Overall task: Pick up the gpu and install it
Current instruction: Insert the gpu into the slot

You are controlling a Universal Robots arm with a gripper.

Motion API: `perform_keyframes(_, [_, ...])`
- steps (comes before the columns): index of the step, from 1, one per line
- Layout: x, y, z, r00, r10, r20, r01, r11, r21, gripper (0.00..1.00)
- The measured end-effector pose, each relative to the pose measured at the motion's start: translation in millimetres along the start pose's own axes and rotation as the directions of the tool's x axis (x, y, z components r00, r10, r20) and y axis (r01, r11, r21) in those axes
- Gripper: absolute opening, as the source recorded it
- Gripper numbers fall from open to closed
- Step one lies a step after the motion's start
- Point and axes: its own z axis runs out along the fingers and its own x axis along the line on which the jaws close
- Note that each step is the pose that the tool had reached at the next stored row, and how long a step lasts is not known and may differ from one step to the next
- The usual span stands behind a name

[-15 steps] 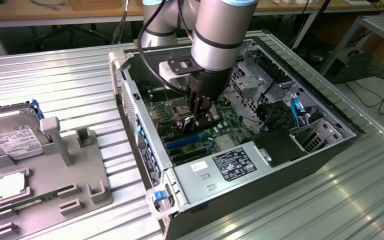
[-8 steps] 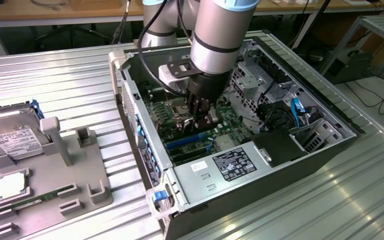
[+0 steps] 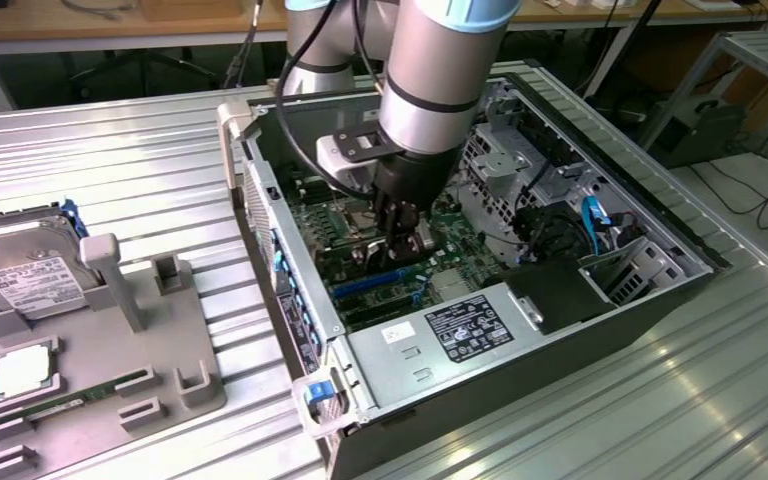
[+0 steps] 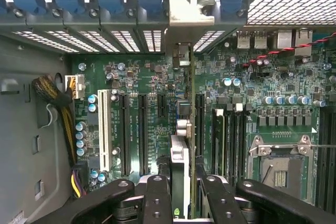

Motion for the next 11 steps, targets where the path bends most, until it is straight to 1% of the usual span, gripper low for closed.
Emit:
perform_keyframes(5, [0.0,1.7,0.4,1.0,0.0,0.0004,0.0,1.0,0.0001,0.27])
perform_keyframes(9, [0.0,1.7,1.0,1.0,0.0,0.0002,0.0,1.0,0.0027,0.27])
perform_keyframes(11, [-0.1,2.0,1.1,1.0,0.0,0.0002,0.0,1.0,0.0028,0.27])
